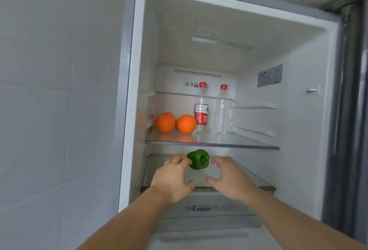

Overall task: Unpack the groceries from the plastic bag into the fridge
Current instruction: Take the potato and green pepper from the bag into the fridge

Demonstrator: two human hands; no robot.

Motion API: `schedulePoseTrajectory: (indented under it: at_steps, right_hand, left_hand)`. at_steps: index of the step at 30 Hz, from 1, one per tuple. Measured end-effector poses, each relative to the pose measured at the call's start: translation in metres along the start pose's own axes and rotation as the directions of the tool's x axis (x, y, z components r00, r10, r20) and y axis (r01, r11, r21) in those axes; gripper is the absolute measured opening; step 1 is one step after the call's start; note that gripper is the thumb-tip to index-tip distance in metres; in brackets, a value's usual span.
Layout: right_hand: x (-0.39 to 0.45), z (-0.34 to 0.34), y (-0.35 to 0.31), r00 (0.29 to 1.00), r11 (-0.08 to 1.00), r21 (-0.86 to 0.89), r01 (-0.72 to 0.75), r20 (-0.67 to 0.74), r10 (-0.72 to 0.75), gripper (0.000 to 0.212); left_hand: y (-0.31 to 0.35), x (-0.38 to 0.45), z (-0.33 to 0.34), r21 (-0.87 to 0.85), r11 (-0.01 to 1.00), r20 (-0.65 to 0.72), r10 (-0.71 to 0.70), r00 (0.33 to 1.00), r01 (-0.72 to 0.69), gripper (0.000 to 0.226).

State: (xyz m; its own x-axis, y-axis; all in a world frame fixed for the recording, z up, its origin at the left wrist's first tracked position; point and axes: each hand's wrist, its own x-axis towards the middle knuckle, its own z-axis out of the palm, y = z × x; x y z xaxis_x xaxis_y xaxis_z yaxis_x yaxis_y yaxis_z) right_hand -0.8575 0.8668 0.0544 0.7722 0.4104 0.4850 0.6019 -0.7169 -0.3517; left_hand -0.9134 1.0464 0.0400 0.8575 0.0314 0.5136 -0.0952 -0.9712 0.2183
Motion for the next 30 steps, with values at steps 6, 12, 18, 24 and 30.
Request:
schedulePoseTrajectory:
  at_steps: [6,12,18,24,30]
  right_hand:
    - [-0.032,-0.007,-0.018,0.999,0.995,-0.092,-0.044,-0.019,0.042,0.053]
    - [-0.077,-0.043,-0.002,0.989,0.982,-0.123,-0.140,-0.066,0.133,0.052]
    - [-0.144,-0.100,0.023,0.962,0.950,-0.185,-0.252,-0.156,0.225,0.047]
    - [-0.247,-0.171,0.049,0.885,0.861,-0.242,-0.447,-0.260,0.386,0.048]
    - [-0.354,-0.228,0.064,0.745,0.711,-0.260,-0.653,-0.392,0.540,0.049]
  left_hand:
    - [-0.005,-0.007,0.003,-0.016,0.997,-0.025,0.074,0.997,-0.074,0.053]
    - [0.035,-0.014,0.003,-0.114,0.978,-0.022,0.172,0.985,-0.173,0.048]
    - [0.111,-0.027,0.003,-0.171,0.932,-0.024,0.319,0.947,-0.318,0.045]
    - [0.206,-0.062,0.013,-0.340,0.838,-0.001,0.452,0.892,-0.426,0.044]
    - [0.313,-0.097,0.014,-0.424,0.694,-0.009,0.639,0.769,-0.581,0.047]
